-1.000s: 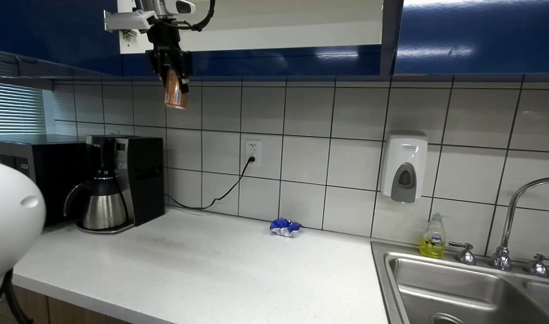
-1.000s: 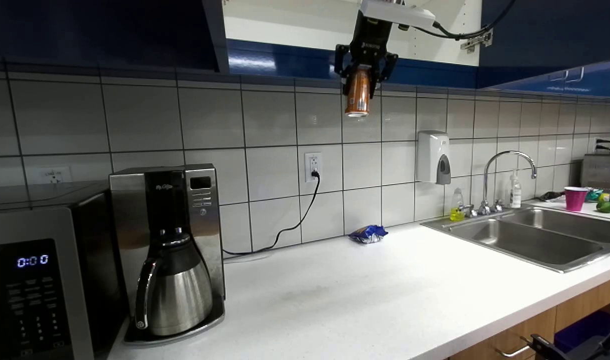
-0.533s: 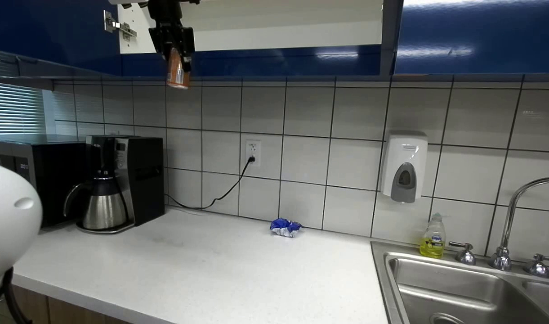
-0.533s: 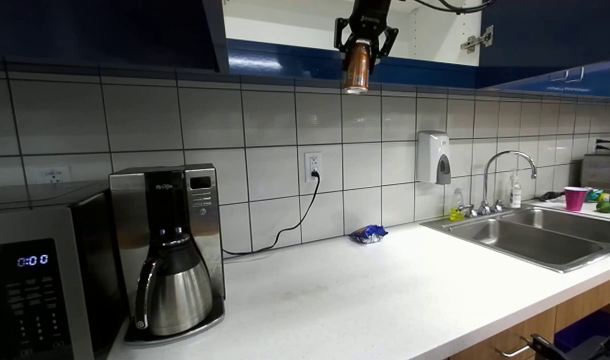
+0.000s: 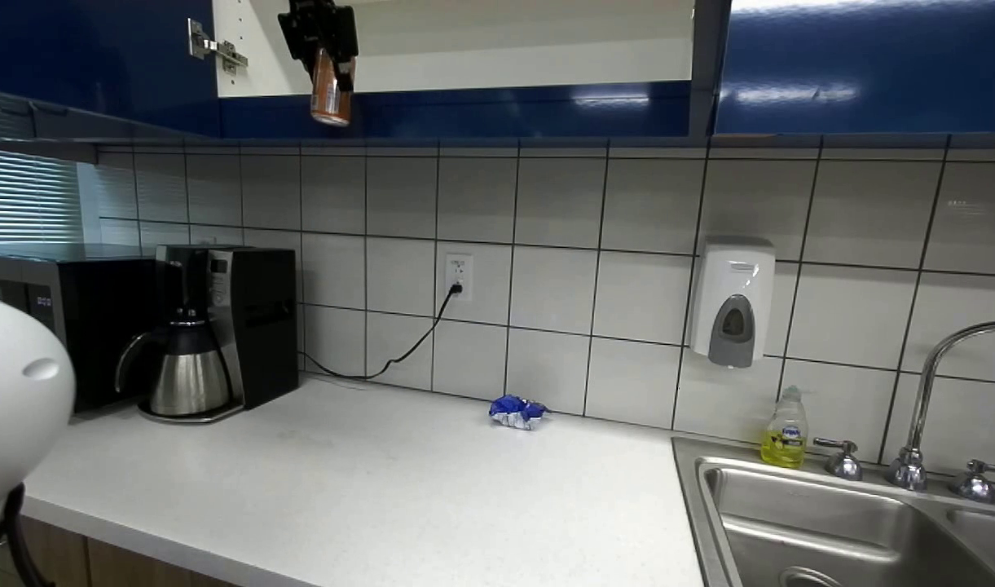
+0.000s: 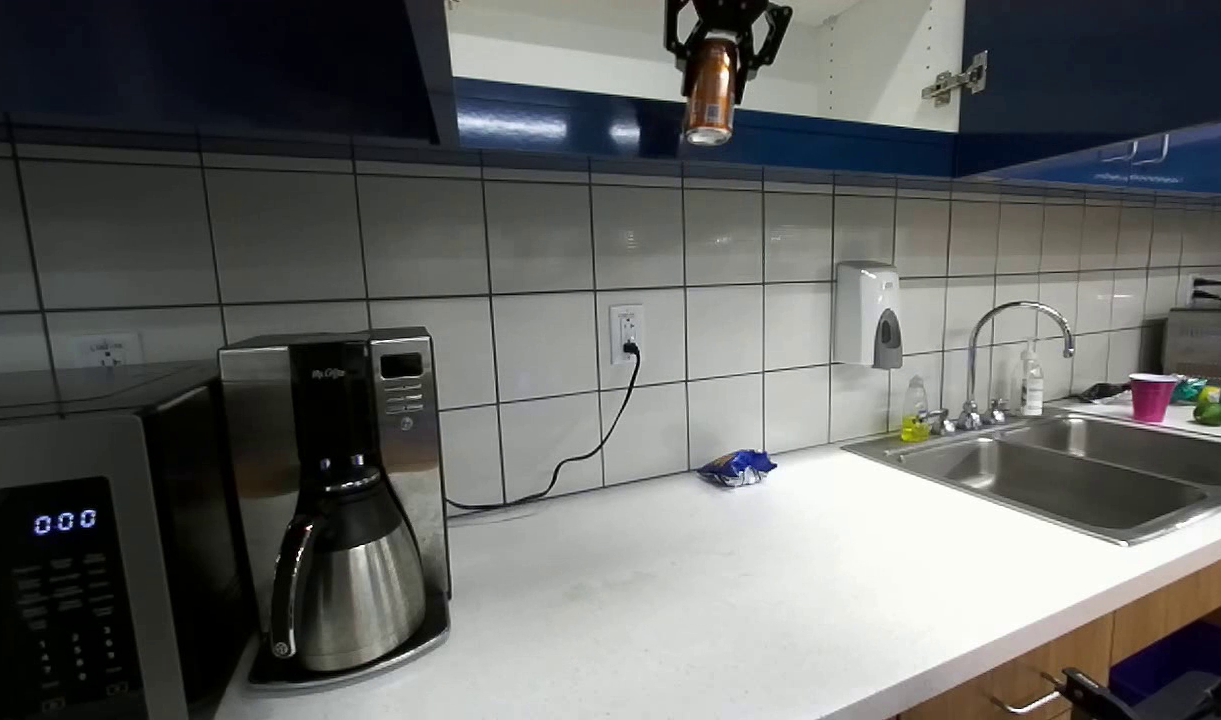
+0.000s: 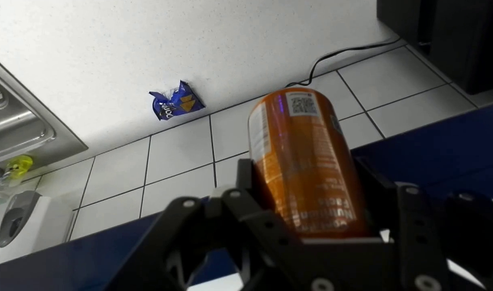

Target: Put the orange can in the open upper cabinet.

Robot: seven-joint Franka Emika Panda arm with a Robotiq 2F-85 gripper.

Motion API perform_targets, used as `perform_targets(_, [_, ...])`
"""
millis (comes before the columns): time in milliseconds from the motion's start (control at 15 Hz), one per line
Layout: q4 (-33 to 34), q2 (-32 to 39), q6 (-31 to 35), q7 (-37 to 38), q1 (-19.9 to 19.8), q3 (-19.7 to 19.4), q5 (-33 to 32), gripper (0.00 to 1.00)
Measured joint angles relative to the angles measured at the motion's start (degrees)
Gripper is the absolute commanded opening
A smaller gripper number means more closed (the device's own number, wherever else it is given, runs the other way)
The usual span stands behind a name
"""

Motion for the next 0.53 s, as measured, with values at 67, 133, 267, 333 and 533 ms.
perform_targets(67, [1.6,0.8,-0.9,0.4,0.0,0.1,-0.4,0.38])
perform_targets(133, [3.0,1.6,-1.7,0.9,0.0,0.2,-0.9,0.38])
perform_targets(267, [5.9,3.1,-3.4,1.9,0.0,0.4,-1.7,0.38])
perform_targets(333, [7.3,3.8,-4.2,2.3,0.0,0.4,-1.9,0.38])
perform_targets(533, [11.9,6.1,-7.1,3.5,0.0,0.7,-3.1,0.38])
